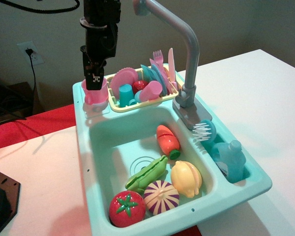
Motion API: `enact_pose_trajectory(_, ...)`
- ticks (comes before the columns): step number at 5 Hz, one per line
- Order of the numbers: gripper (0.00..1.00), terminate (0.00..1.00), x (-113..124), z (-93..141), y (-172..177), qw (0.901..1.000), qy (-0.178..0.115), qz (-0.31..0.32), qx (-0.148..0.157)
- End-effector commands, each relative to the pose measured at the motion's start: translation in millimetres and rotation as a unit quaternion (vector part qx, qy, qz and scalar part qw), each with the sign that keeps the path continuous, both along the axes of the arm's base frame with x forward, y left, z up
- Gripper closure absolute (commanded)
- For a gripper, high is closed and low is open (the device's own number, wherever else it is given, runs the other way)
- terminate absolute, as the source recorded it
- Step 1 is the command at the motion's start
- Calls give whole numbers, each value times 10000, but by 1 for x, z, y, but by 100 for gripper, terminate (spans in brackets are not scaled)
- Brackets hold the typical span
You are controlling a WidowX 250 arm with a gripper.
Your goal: Put cup from counter to sink
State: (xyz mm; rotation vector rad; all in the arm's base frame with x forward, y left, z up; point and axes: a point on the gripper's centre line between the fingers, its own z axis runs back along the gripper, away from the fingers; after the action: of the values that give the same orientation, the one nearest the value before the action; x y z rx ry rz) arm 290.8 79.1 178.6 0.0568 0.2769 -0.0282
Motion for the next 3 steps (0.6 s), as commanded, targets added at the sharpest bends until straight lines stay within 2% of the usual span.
enact_pose_trajectory(1, 0, 0, 0, 0, 0, 10000, 0, 0, 0)
enact_pose_trajectory(2, 0, 0, 13, 2, 5, 10000, -22, 72, 48)
enact_pose_trajectory(3, 0, 0, 16, -5, 7, 9999, 43, 125, 59)
